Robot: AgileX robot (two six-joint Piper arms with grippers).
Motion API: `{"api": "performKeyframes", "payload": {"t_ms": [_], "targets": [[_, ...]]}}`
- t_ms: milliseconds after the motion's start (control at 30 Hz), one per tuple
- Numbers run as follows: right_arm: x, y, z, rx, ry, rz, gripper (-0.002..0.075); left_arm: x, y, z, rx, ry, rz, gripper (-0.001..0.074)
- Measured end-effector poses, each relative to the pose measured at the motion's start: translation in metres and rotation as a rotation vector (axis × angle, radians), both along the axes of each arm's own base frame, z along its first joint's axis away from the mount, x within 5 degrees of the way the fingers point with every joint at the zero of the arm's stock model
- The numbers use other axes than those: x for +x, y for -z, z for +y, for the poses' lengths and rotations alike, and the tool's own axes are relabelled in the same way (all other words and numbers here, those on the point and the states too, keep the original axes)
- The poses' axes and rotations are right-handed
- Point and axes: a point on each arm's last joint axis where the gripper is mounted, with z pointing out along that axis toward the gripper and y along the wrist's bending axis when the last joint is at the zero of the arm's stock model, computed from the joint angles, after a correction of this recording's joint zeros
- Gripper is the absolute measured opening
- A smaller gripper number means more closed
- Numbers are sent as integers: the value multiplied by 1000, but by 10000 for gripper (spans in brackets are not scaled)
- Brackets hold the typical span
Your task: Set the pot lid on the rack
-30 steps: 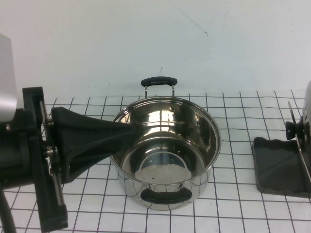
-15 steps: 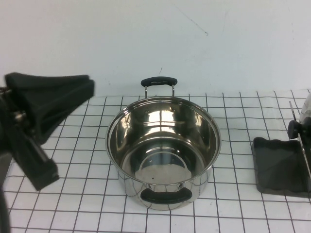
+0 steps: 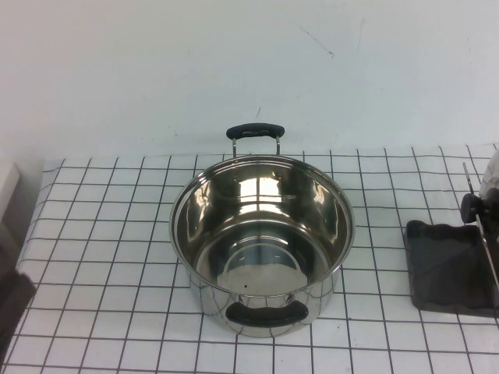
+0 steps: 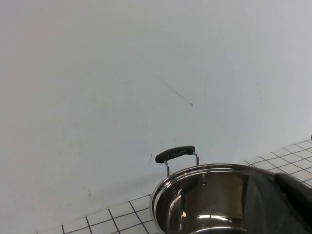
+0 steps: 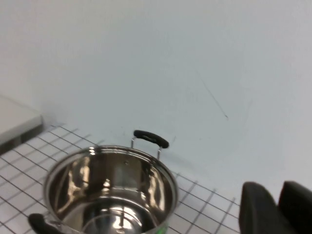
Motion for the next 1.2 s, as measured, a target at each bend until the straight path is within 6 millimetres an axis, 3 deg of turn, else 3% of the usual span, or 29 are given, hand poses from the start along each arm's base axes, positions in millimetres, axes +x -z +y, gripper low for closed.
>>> {"api": "performKeyframes", "payload": {"t_ms": [233,567,1000,1200], "targets": [[-25,44,10,61,-102,-73,36,-11,31,1,7,17,4,-1],[-14,93,12,136,-131,45,26,-19,59,-13,54,206,104,-1],[-12,102,11,115,-123,73,22,-36,65,-26,91,437,148,-1],[5,111,-10,31,121,-24,22,-41,66,-28,99,495,156,-1]]}}
